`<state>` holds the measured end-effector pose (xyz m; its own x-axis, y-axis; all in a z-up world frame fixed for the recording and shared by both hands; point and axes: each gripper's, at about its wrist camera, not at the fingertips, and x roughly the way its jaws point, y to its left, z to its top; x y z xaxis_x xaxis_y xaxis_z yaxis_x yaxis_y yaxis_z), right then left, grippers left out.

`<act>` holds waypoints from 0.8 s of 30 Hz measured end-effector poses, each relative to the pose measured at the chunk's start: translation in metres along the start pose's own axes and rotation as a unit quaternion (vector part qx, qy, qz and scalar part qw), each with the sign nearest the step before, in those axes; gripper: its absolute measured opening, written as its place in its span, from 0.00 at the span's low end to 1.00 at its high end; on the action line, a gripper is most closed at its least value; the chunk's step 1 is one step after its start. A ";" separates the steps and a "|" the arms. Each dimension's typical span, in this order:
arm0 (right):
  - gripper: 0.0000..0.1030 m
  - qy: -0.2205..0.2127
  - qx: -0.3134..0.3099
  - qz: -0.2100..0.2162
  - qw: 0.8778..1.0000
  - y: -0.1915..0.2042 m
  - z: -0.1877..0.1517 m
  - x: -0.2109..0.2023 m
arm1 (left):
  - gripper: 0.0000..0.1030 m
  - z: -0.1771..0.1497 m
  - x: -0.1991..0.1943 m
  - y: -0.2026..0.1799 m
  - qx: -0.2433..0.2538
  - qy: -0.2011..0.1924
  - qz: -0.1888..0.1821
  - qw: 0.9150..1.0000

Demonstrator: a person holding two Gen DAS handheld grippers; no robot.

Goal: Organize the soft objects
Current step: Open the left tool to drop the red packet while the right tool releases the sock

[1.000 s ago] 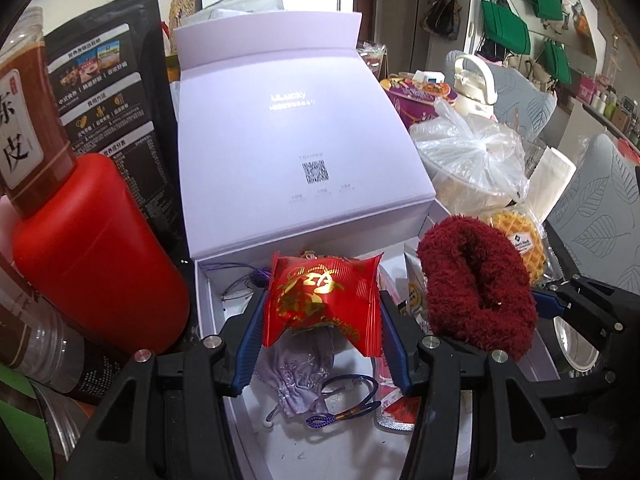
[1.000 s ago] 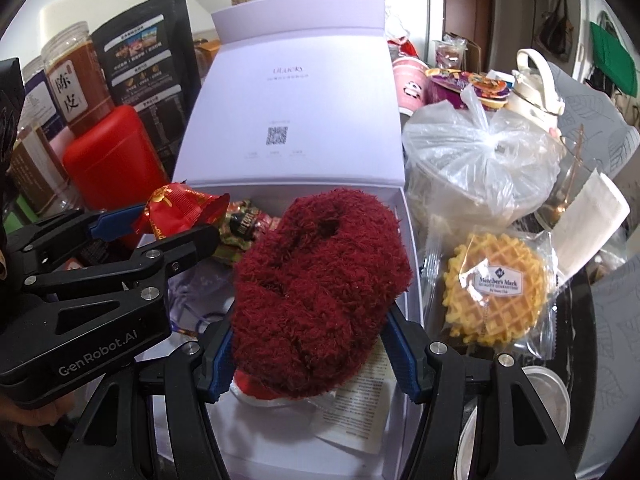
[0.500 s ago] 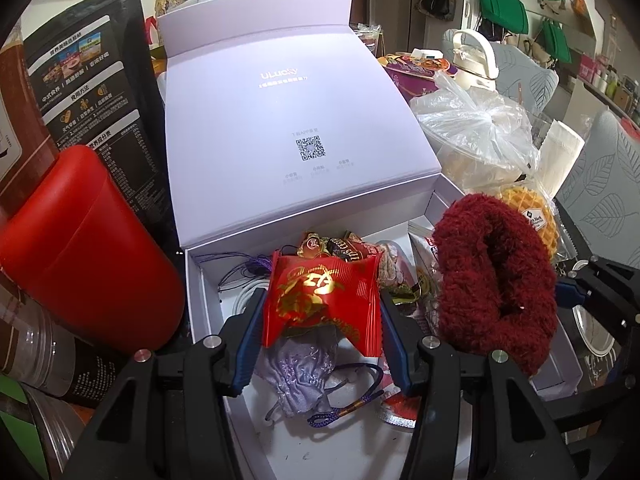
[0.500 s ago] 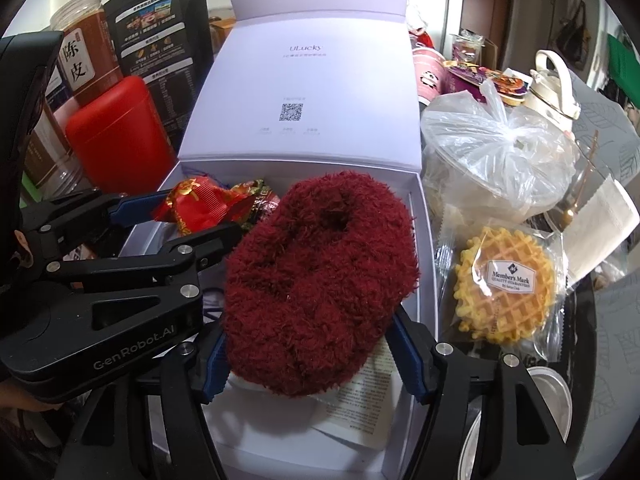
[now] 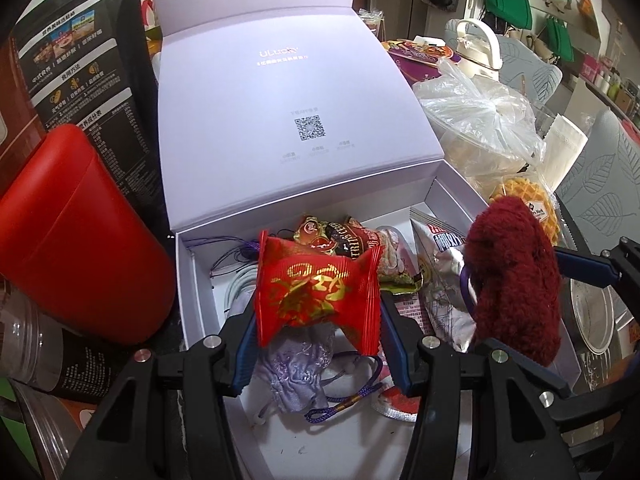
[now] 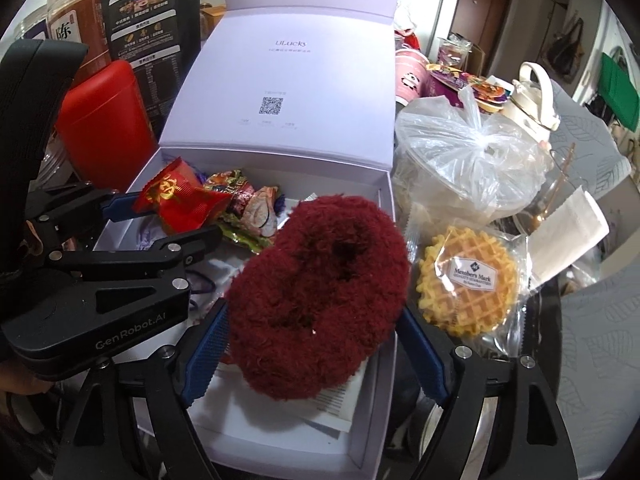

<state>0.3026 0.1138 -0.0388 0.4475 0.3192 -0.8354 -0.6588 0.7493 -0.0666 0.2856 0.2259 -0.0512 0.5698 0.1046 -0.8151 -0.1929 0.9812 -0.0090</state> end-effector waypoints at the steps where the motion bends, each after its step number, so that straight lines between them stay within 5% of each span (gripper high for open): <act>1: 0.82 -0.001 0.000 -0.002 1.000 -0.001 0.000 -0.001 | 0.51 0.001 0.000 0.001 -0.003 0.003 0.003 1.000; 16: 0.83 -0.027 0.027 -0.001 0.999 -0.013 0.001 -0.019 | 0.54 0.004 0.004 -0.007 0.005 0.032 0.034 0.999; 21: 0.83 -0.024 0.027 -0.011 0.999 -0.014 0.001 -0.018 | 0.86 0.005 -0.003 -0.004 -0.002 0.022 0.030 0.999; 24: 0.83 -0.027 0.031 -0.013 0.999 -0.016 0.000 -0.021 | 0.87 0.006 -0.010 -0.003 -0.005 0.015 0.030 0.999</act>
<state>0.3043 0.0951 -0.0202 0.4972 0.3281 -0.8032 -0.6086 0.7917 -0.0533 0.2852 0.2231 -0.0393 0.5332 0.1574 -0.8312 -0.2342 0.9716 0.0337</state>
